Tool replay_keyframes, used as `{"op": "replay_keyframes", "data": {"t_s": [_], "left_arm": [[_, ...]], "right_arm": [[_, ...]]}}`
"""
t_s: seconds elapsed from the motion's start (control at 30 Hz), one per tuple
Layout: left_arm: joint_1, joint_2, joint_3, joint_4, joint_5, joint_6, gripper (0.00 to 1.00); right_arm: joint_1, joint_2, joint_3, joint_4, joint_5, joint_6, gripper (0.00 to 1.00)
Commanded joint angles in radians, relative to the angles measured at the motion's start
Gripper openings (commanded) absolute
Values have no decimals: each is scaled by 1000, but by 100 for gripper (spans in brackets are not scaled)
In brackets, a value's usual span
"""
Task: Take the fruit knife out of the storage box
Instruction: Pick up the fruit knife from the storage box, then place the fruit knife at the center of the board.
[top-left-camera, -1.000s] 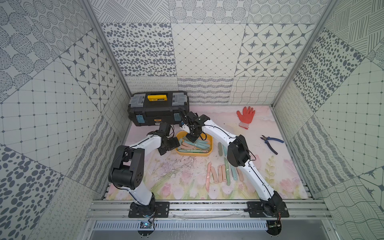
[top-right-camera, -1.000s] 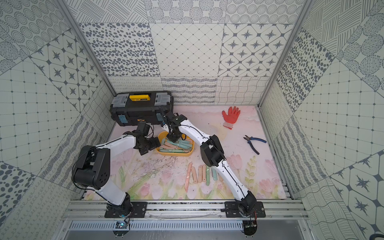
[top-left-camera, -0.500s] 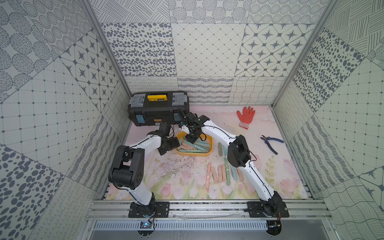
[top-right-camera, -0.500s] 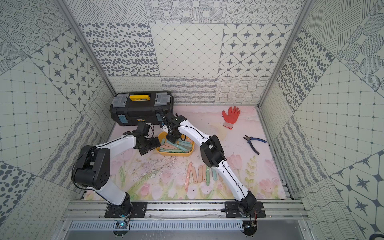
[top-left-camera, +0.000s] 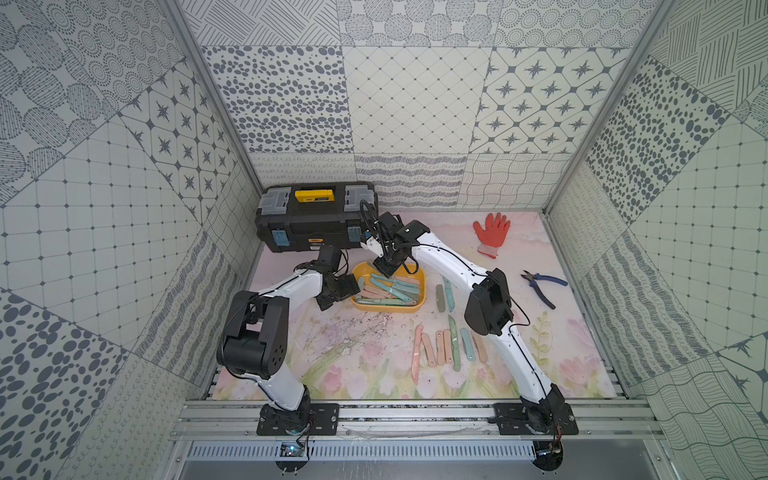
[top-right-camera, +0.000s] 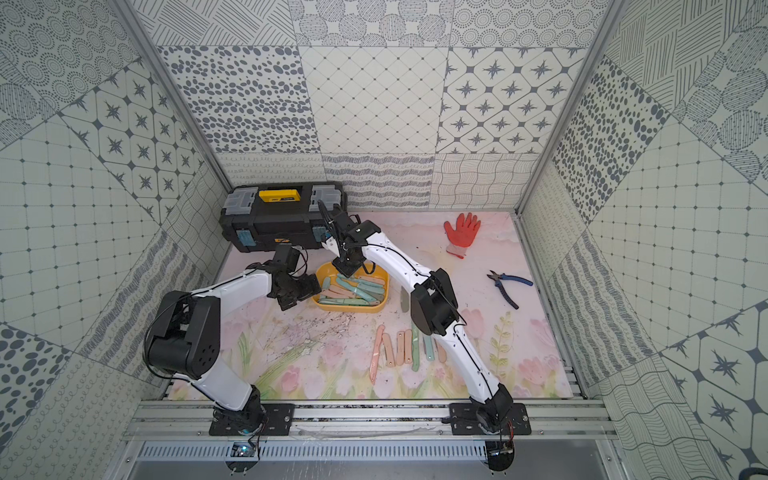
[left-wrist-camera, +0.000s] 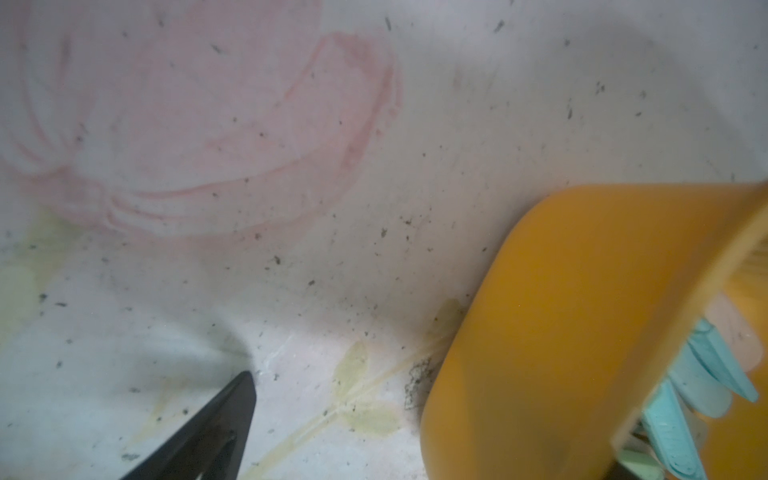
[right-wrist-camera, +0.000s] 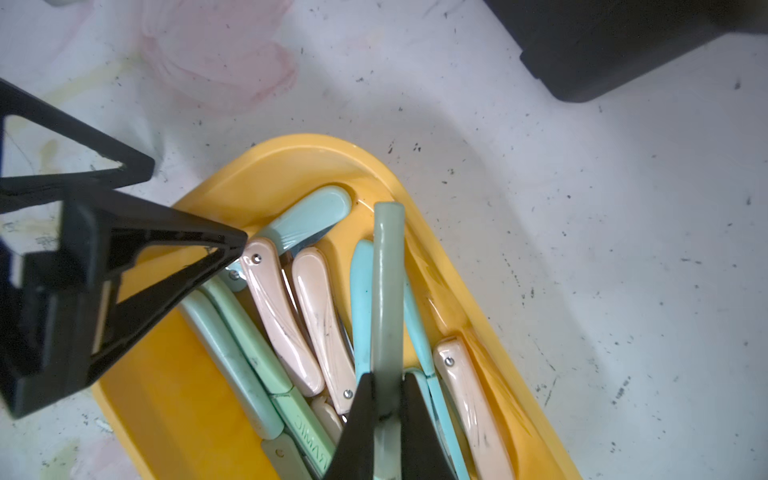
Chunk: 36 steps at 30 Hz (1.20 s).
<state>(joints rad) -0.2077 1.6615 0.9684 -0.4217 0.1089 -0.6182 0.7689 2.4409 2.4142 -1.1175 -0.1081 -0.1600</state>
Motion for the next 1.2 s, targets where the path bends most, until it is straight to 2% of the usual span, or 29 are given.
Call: {"op": "replay_keyframes", "data": {"t_s": [0.0, 0.23, 0.4, 0.7, 0.93, 1.17], "left_arm": [[3, -5, 7, -8, -7, 5, 92], [2, -2, 10, -6, -3, 5, 92], [3, 2, 9, -6, -4, 5, 92], [3, 1, 10, -8, -5, 5, 92], [4, 0, 9, -6, -4, 5, 92], [4, 0, 9, -11, -3, 6, 92]], "right_arm": [[-1, -72, -54, 13, -36, 28, 9], [-51, -227, -288, 159, -145, 139, 9], [-128, -408, -564, 345, -281, 242, 8], [-354, -676, -1023, 599, -444, 437, 9], [-499, -766, -1248, 680, -480, 495, 9], [-592, -744, -1357, 697, -540, 489, 9]]}}
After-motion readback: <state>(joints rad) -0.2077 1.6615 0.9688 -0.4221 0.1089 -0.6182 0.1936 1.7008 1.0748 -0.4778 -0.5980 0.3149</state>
